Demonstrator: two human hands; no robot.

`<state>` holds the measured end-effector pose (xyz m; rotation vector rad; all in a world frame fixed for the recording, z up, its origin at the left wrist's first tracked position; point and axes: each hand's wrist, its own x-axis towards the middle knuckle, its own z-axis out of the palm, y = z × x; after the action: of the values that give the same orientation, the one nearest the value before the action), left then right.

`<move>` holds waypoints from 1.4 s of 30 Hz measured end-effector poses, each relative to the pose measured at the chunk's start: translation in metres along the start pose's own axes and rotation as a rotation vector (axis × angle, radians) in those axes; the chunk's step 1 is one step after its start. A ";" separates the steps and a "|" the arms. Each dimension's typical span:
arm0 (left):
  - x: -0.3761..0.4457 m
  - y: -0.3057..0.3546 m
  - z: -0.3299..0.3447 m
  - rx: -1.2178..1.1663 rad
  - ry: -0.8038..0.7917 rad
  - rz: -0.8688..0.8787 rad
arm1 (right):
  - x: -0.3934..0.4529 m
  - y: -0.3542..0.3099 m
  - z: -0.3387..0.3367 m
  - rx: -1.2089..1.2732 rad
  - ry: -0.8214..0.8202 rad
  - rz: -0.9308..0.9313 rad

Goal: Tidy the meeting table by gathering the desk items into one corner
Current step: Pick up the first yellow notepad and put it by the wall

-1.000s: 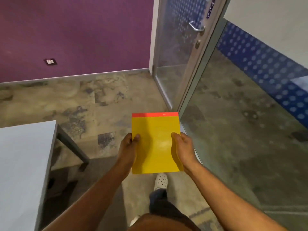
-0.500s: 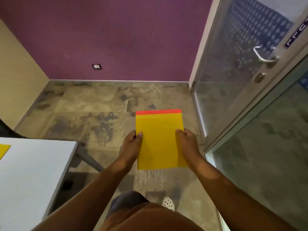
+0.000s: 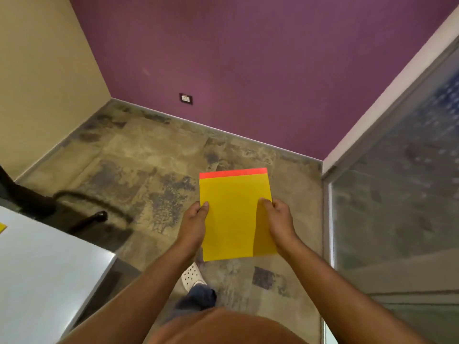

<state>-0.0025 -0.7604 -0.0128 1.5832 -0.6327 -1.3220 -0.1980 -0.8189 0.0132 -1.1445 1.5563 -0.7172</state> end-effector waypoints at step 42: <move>0.553 0.313 -0.404 -0.475 0.897 0.075 | 0.541 -0.433 0.629 -0.298 -0.852 -0.348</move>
<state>0.5897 -1.2251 0.0027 1.5209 0.1716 -0.5270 0.5253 -1.4129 0.0017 -1.6809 0.7538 -0.1443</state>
